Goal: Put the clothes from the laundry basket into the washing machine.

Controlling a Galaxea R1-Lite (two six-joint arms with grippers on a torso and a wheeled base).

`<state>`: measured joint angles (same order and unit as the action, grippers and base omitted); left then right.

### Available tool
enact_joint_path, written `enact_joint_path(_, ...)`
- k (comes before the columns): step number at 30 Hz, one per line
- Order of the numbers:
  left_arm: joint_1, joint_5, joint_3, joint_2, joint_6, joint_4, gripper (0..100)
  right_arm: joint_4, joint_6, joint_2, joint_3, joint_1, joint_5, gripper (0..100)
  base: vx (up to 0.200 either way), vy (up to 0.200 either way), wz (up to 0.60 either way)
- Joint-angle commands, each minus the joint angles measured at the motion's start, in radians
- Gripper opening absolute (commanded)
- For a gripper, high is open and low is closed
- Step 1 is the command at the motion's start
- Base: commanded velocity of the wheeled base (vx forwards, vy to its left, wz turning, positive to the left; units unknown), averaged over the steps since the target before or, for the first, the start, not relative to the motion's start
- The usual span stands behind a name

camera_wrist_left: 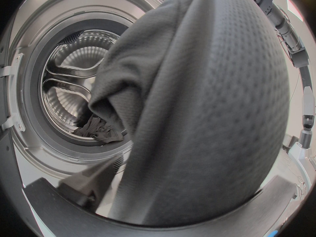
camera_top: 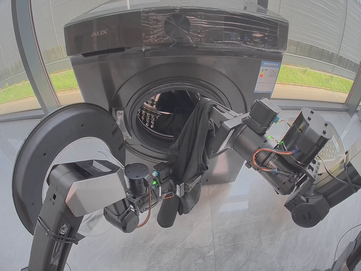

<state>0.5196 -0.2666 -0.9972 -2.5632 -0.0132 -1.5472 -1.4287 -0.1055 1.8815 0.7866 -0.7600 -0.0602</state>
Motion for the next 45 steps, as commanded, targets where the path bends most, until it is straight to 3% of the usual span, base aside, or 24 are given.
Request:
enact_joint_path(1, 0.000, -0.003, 0.019, 0.028, 0.004, -0.001, 0, -0.001, 0.000, 0.002, 0.002, 0.004, 0.000, 0, 0.000, 0.000, 0.00)
enact_joint_path(10, 0.010, -0.005, 0.108, 0.138, -0.002, -0.002, 0, 0.014, 0.001, 0.008, 0.014, 0.062, 0.007, 0, 0.000, 0.000, 0.00)
enact_joint_path(15, 0.017, -0.014, 0.293, 0.331, 0.004, -0.002, 0, 0.016, 0.003, 0.051, 0.042, 0.142, 0.016, 0, 0.000, 0.000, 0.00)
enact_joint_path(21, 0.023, -0.039, 0.439, 0.480, -0.010, -0.002, 0, 0.002, 0.004, 0.107, 0.037, 0.160, 0.016, 0, 0.000, 0.000, 0.00)
enact_joint_path(23, 0.023, -0.042, 0.555, 0.589, -0.021, -0.005, 0, -0.001, 0.004, 0.137, 0.023, 0.159, 0.016, 0, 0.000, 0.000, 0.00)
enact_joint_path(28, 0.023, -0.059, 0.707, 0.762, -0.008, -0.005, 0, -0.018, 0.001, 0.153, 0.016, 0.148, 0.014, 0, 0.000, 0.000, 0.00)
enact_joint_path(36, 0.023, -0.062, 0.678, 0.814, 0.019, -0.004, 0, -0.019, 0.006, 0.154, -0.132, 0.143, 0.020, 0, 0.000, 0.000, 0.00)
enact_joint_path(42, 0.011, -0.056, 0.670, 0.825, 0.021, -0.005, 0, -0.019, 0.027, 0.146, -0.279, 0.116, 0.046, 0, 0.000, 0.000, 0.00)
enact_joint_path(45, 0.010, -0.049, 0.664, 0.828, 0.021, -0.005, 0, -0.022, 0.026, 0.150, -0.293, 0.096, 0.065, 0, 0.000, 0.000, 0.00)
